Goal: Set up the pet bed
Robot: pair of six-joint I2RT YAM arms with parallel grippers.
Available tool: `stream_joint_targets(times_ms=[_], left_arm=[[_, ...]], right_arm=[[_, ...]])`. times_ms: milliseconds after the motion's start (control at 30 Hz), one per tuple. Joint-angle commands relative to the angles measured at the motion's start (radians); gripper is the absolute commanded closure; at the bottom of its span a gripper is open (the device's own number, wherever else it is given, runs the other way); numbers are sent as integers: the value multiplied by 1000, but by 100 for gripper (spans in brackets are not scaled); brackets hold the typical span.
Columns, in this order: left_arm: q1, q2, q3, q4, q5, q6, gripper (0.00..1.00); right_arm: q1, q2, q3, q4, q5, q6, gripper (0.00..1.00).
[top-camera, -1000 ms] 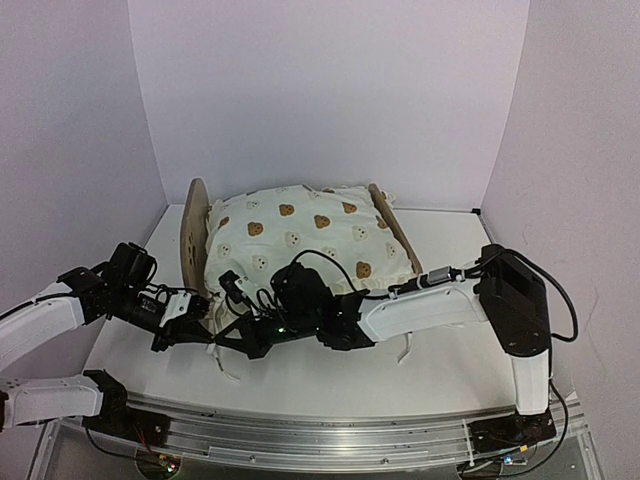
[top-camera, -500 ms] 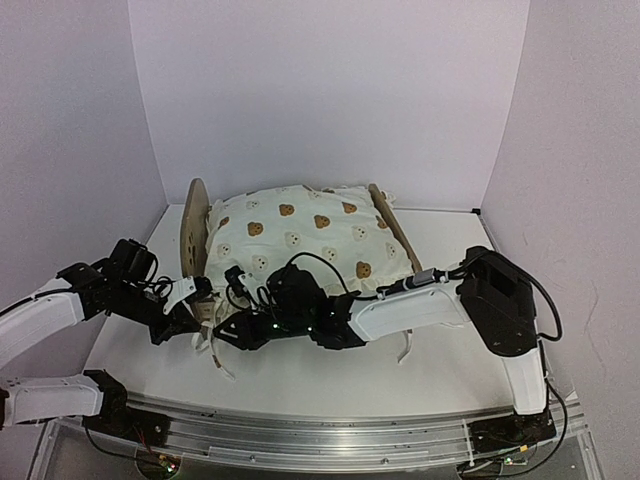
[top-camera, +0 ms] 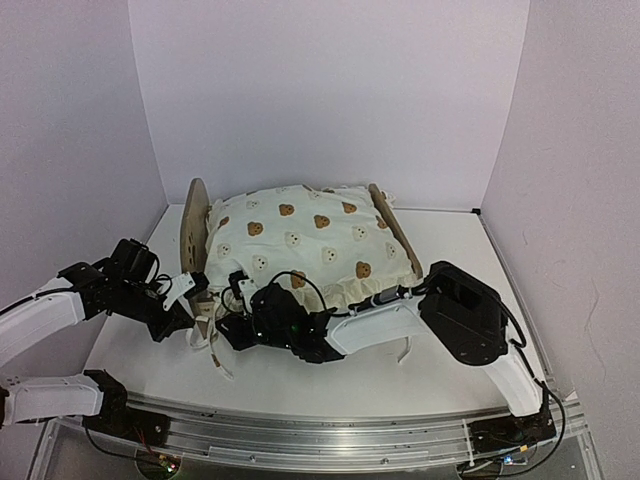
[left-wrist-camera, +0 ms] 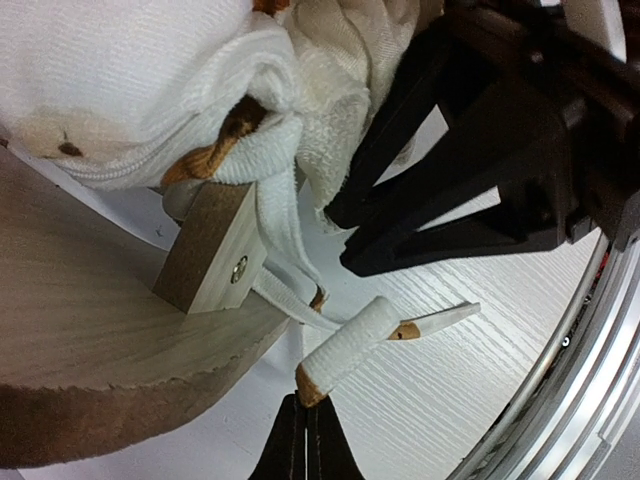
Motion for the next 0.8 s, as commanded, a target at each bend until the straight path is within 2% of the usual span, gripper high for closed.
stream_joint_targets(times_ms=[0,200,367,667,767], left_arm=[[5,-9,2,33,-38,-31,100],[5,-9,-2,39,-42,-32,100],[5,3,-1,39,-21,-18,100],[-4,195,87,28,-90,-85,100],[-14,216,91,23,-92,-88,100]], right_arm=[[10,66,103,40,55,8,76],[10,115,138,42,102,21,77],[9,109,127,45,145,2,100],[10,-36,-14,99,-35,-64,100],[12,-73,-67,142,-70,-60,100]])
